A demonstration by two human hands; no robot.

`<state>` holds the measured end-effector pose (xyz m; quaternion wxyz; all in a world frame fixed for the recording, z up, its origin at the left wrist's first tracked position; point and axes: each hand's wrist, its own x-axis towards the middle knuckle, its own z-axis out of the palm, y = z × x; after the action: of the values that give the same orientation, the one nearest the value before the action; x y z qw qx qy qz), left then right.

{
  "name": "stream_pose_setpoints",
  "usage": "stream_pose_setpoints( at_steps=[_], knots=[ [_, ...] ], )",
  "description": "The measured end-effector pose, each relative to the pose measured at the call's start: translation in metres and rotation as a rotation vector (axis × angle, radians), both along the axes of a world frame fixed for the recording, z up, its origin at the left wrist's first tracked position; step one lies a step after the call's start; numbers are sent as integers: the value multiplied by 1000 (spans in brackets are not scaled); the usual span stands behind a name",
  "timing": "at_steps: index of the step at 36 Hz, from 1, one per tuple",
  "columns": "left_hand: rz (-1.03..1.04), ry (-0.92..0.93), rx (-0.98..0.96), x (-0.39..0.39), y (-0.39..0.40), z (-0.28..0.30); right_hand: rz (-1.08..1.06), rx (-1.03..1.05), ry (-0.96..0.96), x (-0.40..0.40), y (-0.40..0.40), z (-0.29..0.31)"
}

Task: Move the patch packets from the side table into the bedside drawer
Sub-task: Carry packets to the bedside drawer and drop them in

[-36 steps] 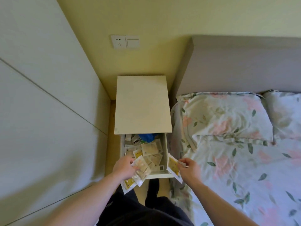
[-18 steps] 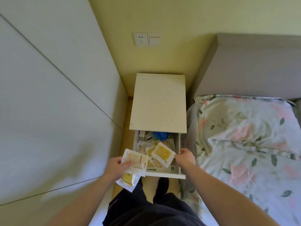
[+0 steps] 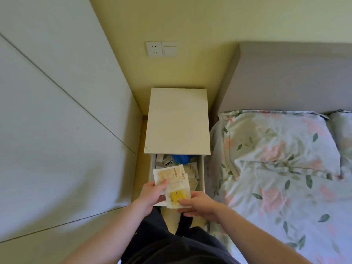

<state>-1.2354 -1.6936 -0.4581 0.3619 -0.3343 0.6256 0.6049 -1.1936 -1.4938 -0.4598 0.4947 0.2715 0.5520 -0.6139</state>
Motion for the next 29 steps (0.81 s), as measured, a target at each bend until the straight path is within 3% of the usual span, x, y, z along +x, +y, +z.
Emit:
stream_pose_setpoints(
  at_steps=[12, 17, 20, 23, 26, 29],
  knots=[
    [-91, -71, -252, 4, -8, -40, 29, 455, -26, 26, 49, -28],
    [-170, -82, -209, -10, -7, -61, -37, 537, -39, 22, 63, -43],
    [-303, -107, -223, -18, -6, -65, -79, 560, -36, 18, 65, -48],
    [-508, -110, -354, -18, -7, -67, -52, 574, -29, 17, 62, -49],
    [-797, 40, -510, -10, -14, -70, -37, 577, -34, 16, 56, -50],
    [-875, 142, -517, -1, -19, -69, -25, 561, -38, 14, 49, -54]
  ],
)
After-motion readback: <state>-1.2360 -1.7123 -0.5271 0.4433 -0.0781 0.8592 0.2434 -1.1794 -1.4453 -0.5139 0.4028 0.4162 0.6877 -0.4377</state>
